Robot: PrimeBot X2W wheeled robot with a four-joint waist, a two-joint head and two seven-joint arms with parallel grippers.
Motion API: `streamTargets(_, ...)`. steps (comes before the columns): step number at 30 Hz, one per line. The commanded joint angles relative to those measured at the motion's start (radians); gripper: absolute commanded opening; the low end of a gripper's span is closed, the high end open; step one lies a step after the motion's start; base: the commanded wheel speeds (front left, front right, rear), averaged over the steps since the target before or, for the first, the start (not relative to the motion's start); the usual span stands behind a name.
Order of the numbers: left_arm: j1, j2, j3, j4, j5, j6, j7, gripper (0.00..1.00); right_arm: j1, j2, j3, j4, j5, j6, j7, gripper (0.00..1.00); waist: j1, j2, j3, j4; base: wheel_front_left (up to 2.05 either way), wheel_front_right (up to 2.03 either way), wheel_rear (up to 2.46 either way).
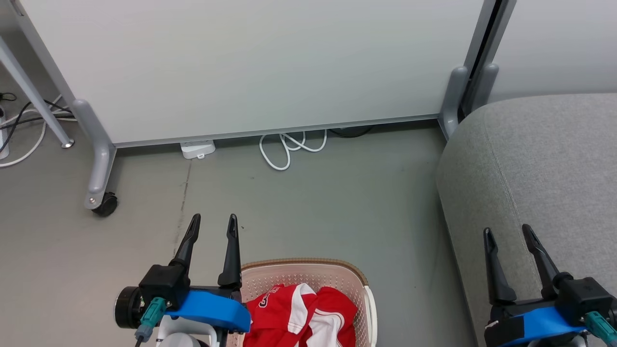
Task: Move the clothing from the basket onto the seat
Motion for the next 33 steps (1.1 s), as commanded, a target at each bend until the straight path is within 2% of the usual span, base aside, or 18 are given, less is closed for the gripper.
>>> streamTargets(1,0.007,0.001,0.009,0.003,0.001,0.006,-0.005,1.0,-0.012,-0.005,0.005,-0.005,0.006,0.002,-0.006,1.0,0.0,0.0,0.01,-0.013,0.0,0.0,0.0)
streamTargets(11,-0.013,0.001,0.042,0.057,0.01,-0.007,-0.005,1.0,-0.065,-0.005,0.053,-0.04,0.032,0.002,-0.005,1.0,0.0,0.0,0.118,-0.106,0.0,0.0,0.0)
streamTargets(22,-0.103,0.002,0.067,0.214,0.002,-0.045,-0.004,1.0,-0.155,-0.004,0.119,-0.092,0.08,0.002,-0.005,1.0,0.0,0.0,0.309,-0.216,0.0,0.0,0.0)
streamTargets(33,-0.209,0.068,0.046,0.408,0.076,-0.042,-0.004,1.0,-0.213,-0.003,0.23,-0.135,0.139,0.002,-0.005,1.0,0.0,0.0,0.478,-0.344,0.0,0.0,0.0)
